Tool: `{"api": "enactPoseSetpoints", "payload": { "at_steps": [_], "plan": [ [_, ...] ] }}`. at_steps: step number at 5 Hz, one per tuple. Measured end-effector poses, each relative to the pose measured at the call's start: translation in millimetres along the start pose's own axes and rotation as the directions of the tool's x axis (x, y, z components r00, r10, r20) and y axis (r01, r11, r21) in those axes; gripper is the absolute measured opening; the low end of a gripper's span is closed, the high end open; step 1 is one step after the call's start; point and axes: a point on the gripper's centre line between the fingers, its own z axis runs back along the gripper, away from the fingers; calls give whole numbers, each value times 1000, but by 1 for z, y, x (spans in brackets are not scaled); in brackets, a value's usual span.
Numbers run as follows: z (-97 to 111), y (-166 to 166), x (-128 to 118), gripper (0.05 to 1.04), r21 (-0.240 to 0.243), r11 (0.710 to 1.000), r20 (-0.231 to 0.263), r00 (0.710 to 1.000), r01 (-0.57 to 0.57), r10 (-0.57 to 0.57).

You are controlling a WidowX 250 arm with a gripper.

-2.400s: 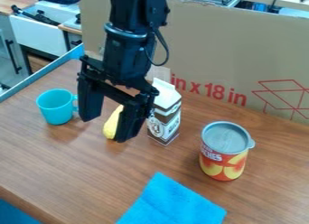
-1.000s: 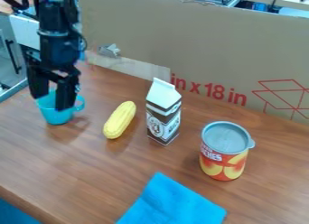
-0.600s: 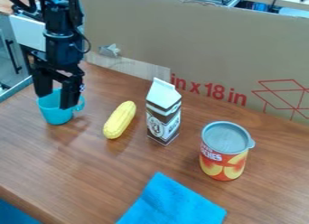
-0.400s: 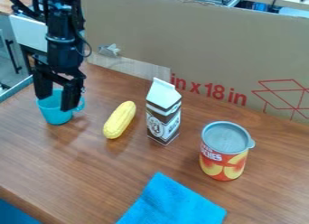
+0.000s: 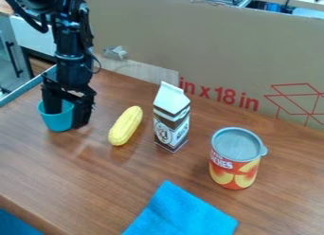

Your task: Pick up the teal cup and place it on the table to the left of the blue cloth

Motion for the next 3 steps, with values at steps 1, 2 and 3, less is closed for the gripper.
{"api": "enactPoseSetpoints", "payload": {
  "at_steps": [1, 2, 3],
  "plan": [
    [-11, 6, -2, 949, 11, 1000, -29, 999, -24, 24],
    [-19, 10, -1, 665, 38, 999, -52, 998, -28, 29],
    [-20, 11, 0, 376, 46, 998, -50, 998, -37, 39]
  ]
}}
